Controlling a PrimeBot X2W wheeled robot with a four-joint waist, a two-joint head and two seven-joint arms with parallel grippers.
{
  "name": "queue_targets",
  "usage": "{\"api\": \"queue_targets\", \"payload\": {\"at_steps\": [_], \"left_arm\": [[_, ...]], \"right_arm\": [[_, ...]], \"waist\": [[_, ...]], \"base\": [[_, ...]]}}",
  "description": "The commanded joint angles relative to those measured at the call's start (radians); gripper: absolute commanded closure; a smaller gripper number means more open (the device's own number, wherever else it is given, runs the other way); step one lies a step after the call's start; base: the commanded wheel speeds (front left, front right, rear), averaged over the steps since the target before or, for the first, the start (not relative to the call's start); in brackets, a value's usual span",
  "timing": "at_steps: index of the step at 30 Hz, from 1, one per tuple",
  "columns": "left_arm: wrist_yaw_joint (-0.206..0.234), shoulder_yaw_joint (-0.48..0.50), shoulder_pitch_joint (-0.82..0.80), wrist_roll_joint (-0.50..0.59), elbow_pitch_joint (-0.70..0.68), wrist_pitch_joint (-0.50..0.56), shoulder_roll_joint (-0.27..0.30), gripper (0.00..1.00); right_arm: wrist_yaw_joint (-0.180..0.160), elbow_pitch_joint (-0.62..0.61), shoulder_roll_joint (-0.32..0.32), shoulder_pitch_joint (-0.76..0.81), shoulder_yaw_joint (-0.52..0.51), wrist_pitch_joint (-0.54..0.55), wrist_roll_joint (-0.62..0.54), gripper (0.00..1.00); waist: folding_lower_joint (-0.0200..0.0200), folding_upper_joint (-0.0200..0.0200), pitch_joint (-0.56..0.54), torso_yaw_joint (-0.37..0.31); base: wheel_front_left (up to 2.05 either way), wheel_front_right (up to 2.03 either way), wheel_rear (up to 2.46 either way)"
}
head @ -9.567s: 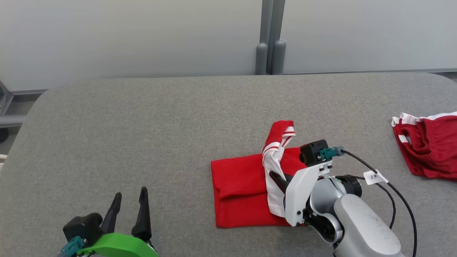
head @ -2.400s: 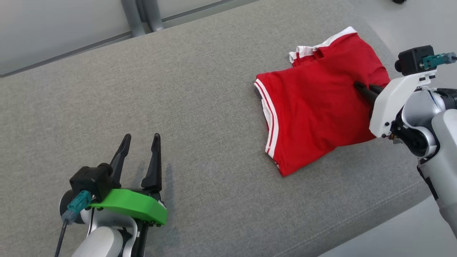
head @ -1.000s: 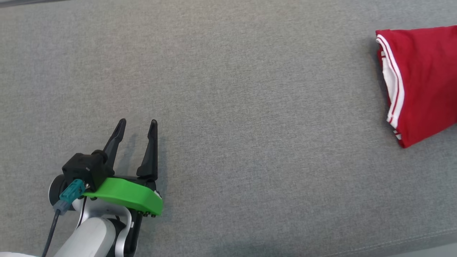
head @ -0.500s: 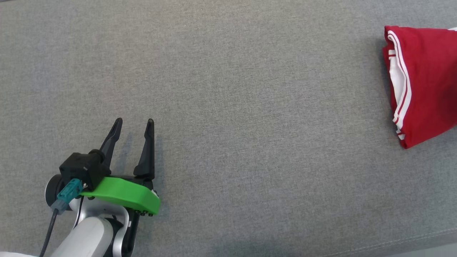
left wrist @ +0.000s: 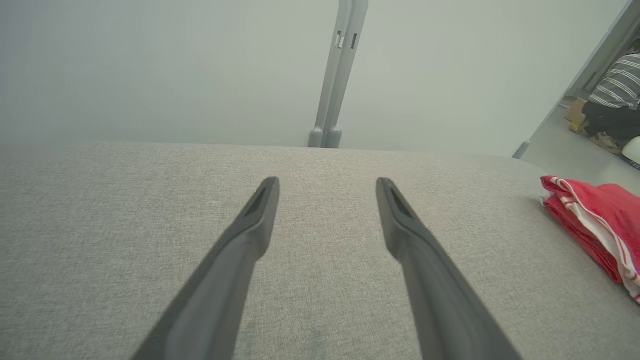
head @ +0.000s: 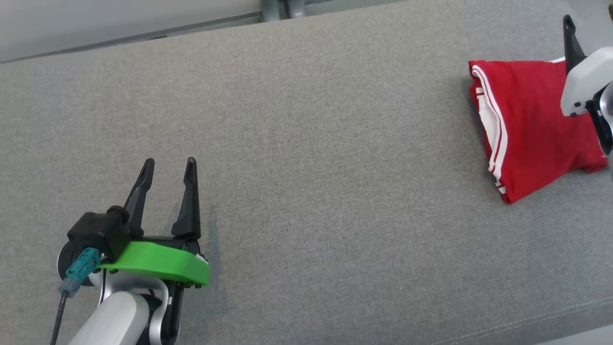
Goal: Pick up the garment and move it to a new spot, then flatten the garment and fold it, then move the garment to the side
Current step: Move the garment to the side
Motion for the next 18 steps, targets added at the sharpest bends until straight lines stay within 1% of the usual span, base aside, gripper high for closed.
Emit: {"api": "queue_targets", "payload": {"at_steps": [1, 4, 6, 9, 13, 18], "left_arm": [[-0.002, 0.01, 0.014, -0.011, 0.004, -0.012, -0.004, 0.0], [-0.001, 0.037, 0.029, -0.033, 0.013, -0.034, -0.019, 0.0], [0.009, 0.059, 0.042, -0.041, 0.023, -0.046, -0.023, 0.0], [0.017, 0.084, 0.065, -0.046, 0.04, -0.057, -0.029, 0.0], [0.027, 0.105, 0.097, -0.04, 0.062, -0.066, -0.027, 0.0], [0.024, 0.123, 0.135, -0.04, 0.083, -0.07, -0.019, 0.0]], "right_arm": [[0.0, -0.021, 0.0, 0.0, 0.026, -0.012, 0.032, 0.0], [0.0, -0.08, 0.003, 0.032, 0.093, -0.023, 0.098, 0.0], [0.0, -0.131, 0.005, 0.054, 0.128, -0.03, 0.148, 0.0], [0.0, -0.211, 0.0, 0.097, 0.146, -0.041, 0.211, 0.0], [0.0, -0.314, 0.025, 0.187, 0.133, -0.045, 0.269, 0.0], [0.0, -0.45, 0.076, 0.327, 0.084, -0.029, 0.253, 0.0]], "waist": [[-0.0001, 0.0051, -0.058, -0.018], [-0.0001, 0.0051, -0.089, -0.021], [-0.0001, 0.0051, -0.109, -0.022], [-0.0001, 0.0051, -0.138, -0.022], [-0.0001, 0.0051, -0.169, -0.019], [-0.0001, 0.0051, -0.192, -0.01]], "base": [[0.0, 0.0, 0.0], [0.0, 0.0, 0.0], [0.0, 0.0, 0.0], [0.0, 0.0, 0.0], [0.0, 0.0, 0.0], [0.0, 0.0, 0.0]]}}
